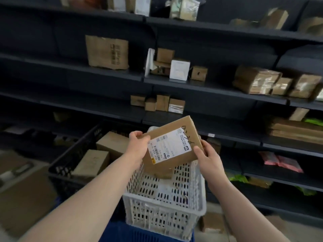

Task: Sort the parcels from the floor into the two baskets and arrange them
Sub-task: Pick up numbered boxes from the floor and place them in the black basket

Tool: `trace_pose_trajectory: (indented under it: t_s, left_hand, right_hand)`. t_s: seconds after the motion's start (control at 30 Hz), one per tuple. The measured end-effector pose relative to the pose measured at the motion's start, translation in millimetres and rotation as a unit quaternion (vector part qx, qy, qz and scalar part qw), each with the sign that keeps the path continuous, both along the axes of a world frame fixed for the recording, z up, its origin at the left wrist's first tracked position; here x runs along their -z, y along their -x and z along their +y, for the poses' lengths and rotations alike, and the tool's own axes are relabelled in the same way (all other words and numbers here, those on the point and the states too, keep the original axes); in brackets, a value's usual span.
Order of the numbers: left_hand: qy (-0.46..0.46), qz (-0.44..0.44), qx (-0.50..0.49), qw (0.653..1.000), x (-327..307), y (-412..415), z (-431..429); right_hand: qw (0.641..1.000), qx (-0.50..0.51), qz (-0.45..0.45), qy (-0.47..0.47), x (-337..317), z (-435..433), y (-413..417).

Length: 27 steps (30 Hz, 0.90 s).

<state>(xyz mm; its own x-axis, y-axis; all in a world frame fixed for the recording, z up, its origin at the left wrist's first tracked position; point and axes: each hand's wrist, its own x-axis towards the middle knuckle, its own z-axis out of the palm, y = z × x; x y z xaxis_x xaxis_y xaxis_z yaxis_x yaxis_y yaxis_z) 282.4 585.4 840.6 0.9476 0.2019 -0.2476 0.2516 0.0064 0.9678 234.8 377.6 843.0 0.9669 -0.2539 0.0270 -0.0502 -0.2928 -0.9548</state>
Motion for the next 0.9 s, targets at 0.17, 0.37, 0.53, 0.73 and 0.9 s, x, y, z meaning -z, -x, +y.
trace_pose_trajectory:
  t_s: [0.17, 0.37, 0.53, 0.73, 0.9]
  left_hand:
    - [-0.031, 0.064, -0.019, 0.997, 7, -31, 124]
    - [-0.036, 0.171, 0.026, 0.984, 48, -73, 223]
    - [-0.065, 0.279, 0.082, 0.955, 83, -90, 254]
    - [-0.094, 0.326, 0.131, 0.932, 115, -101, 261]
    - [-0.124, 0.323, 0.132, 0.929, 128, -114, 265]
  right_hand:
    - [0.996, -0.054, 0.040, 0.052, 7, 116, -67]
    - [0.984, -0.096, 0.102, 0.113, 29, 206, -128]
    - [0.970, -0.105, 0.166, 0.144, 59, 242, -162]
    - [0.943, -0.139, 0.205, 0.220, 91, 255, -192]
    - [0.928, -0.145, 0.219, 0.263, 103, 262, -213]
